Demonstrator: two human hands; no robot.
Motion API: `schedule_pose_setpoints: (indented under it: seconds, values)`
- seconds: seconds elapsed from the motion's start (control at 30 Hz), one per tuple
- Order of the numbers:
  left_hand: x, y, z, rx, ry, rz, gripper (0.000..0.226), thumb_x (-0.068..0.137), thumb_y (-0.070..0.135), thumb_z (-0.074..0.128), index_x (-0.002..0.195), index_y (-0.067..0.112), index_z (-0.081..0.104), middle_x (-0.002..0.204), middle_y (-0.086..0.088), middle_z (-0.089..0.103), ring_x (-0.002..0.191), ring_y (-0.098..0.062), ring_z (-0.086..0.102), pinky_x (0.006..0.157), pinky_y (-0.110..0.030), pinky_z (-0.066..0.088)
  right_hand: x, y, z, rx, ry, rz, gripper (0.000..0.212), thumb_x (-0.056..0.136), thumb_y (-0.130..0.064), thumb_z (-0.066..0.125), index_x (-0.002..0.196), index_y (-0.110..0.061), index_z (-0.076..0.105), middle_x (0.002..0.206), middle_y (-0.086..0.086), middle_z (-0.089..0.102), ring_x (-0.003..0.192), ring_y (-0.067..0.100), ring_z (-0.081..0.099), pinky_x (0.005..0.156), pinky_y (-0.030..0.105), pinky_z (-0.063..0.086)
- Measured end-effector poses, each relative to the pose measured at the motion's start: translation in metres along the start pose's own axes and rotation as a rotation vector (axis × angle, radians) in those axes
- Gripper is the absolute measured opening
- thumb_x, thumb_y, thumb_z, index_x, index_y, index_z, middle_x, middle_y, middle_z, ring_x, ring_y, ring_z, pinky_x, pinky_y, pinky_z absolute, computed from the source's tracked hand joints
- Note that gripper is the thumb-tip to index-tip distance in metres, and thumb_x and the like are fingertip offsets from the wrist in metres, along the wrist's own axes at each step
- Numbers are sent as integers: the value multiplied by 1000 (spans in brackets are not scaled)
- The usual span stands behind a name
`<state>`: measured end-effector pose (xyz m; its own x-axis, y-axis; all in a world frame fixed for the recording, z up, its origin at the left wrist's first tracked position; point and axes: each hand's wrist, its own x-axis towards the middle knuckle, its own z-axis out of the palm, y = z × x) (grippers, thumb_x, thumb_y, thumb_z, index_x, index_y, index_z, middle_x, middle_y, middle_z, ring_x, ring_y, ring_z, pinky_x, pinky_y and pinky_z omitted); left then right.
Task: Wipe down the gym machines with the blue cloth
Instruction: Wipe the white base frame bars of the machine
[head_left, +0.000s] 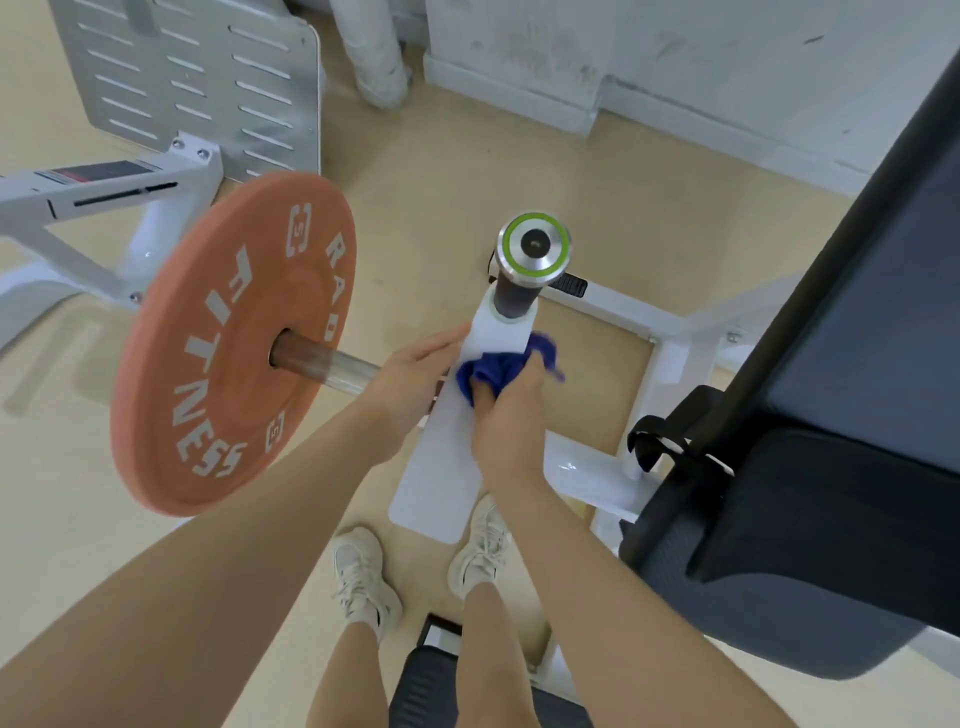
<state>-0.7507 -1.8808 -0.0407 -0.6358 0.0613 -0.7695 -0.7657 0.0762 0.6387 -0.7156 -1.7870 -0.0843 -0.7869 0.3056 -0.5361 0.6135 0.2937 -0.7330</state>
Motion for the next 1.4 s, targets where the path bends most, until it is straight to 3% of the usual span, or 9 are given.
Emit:
schedule_pose_setpoints:
  seconds: [0.23,0.43,0.53,0.7,0.8,0.9,1.03,1.27,1.4]
  values:
    - [-21,2,1,-124,-113,-89,30,94,40,44,100,22,67,91,3,72,77,-11,68,64,-21,55,-42,48,-21,-873,140,-590,86,60,-10,79,134,-2,37,127,21,52,114,31,47,83,38,51]
    - [-27,-13,-20,-176,-104,-68,53,96,54,23,135,25,44,132,-1,56,121,-15,51,107,-32,32,-24,41,-32,-1099,-135,-1040,68,73,-20,59,137,-9,38,144,12,44,133,25,31,111,43,19]
    - [-29,-19,-28,-217,-31,-32,50,98,50,23,138,25,38,142,-1,46,129,-14,43,107,-30,29,5,9,-30,-1124,-248,-1022,63,75,-34,38,135,-17,49,145,5,44,134,25,35,110,45,12]
    - [-44,-19,-33,-139,23,-25,34,98,30,33,128,19,47,133,4,48,131,-15,40,106,-30,27,-23,16,-17,-1129,-215,-965,55,79,-37,50,129,-16,54,145,4,43,136,27,35,113,41,13]
    - [-49,-16,-32,-156,-6,-58,23,97,26,36,96,18,57,105,8,59,108,-11,56,93,-23,42,-39,27,-19,-1129,-385,-1116,50,76,-36,40,118,-18,61,132,1,56,130,26,43,110,42,20]
    - [-45,-21,-32,-205,6,-43,24,97,21,36,85,17,56,88,4,56,80,-4,54,64,-8,46,-3,-2,-19,-1171,-293,-1091,51,68,-37,36,103,-16,66,110,1,65,117,24,55,105,39,21]
    - [-47,-32,-42,-131,76,-37,27,97,25,40,118,15,55,120,-1,53,114,-16,49,96,-28,37,30,-35,-15,-1263,-165,-971,47,74,-40,31,87,-8,63,87,7,63,97,28,56,105,37,28]
    - [-52,-40,-53,-112,125,-19,18,95,25,44,95,22,62,107,3,61,99,-16,58,87,-30,46,-34,1,2,-1217,-520,-1225,42,77,-43,37,80,-13,66,71,1,61,77,25,55,99,38,31]
    - [-51,-43,-65,-53,150,-10,23,97,22,38,97,23,62,106,3,62,97,-18,59,91,-34,44,18,-41,-4,-1370,-401,-1090,37,84,-46,39,83,-15,60,80,3,63,85,24,54,97,34,26]
